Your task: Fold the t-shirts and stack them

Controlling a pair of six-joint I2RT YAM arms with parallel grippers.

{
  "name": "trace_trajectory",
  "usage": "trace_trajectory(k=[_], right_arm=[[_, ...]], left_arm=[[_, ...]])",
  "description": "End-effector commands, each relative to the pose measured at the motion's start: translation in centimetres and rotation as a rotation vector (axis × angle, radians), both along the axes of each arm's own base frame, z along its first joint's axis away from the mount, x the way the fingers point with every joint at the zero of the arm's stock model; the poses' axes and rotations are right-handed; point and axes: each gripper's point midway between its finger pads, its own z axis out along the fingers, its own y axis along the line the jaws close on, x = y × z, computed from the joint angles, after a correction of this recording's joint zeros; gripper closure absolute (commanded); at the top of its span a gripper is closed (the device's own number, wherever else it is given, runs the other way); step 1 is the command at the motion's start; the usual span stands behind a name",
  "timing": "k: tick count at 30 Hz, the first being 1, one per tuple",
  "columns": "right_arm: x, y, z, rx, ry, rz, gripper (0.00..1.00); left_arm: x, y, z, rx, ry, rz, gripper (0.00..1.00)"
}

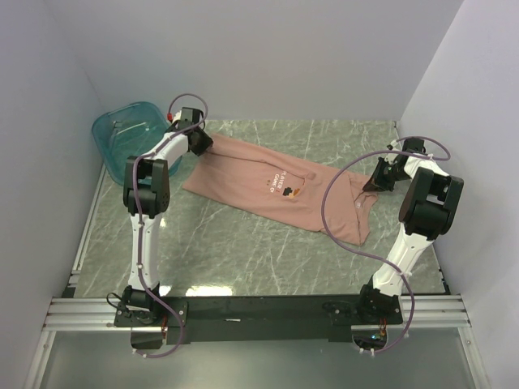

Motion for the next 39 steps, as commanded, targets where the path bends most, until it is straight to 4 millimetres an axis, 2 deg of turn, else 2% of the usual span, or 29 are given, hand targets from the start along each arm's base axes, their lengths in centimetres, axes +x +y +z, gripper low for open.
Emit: trace_trajectory(k=[1,6,13,21,24,26,28,31,34,36,37,39], right_arm=[[1.1,-0.6,1.2,-0.006,-0.043,0.002,1.00],[1.2,-0.7,1.2,-0.005,-0.043,0.001,1.00],[1.1,-0.8,1.2,-0.003,-0.045,0.001,1.00],[1.1,-0.8,1.4,0.002,-0.049,-0.001,1.00],[1.1,-0.7,1.4,0.006,-0.048,0.001,1.00],[1.0,-0.7,1.3,0.006,-0.046,0.000,1.00],[1.0,-0.7,1.3,0.006,-0.046,0.000,1.00],[1.0,-0.7,1.4,0.007,-0.048,0.000,1.00],[1.0,-0.7,1.4,0.008,-0.050,0.001,1.00],[1.0,-0.6,1.4,0.009,-0.051,0.001,1.00],[1.0,-0.6,1.4,0.010,-0.048,0.001,1.00],[0.9,-0.6,1.4,0.010,-0.048,0.001,1.00]], left_arm=[[0.8,0.2,1.0,0.005,-0.020,0.009,0.61],[0.4,0.3,0.1,0.008,0.003,0.007,0.59],[0.3,0.1,-1.2,0.011,0.035,-0.004,0.69],[-0.1,0.5,-3.1,0.027,0.082,-0.018,0.75],[-0.2,0.7,-3.3,0.029,0.087,-0.014,0.82],[-0.1,0.8,-3.2,0.030,0.084,-0.015,0.94],[0.1,0.8,-2.6,0.032,0.067,-0.015,1.00],[0.8,0.9,-1.1,0.034,0.028,-0.017,1.00],[1.5,1.0,1.7,0.015,-0.037,-0.022,0.99],[1.5,1.0,2.4,0.008,-0.056,-0.020,0.88],[1.7,1.1,3.3,0.004,-0.079,-0.015,0.74],[1.7,0.9,3.6,-0.005,-0.083,-0.015,0.64]])
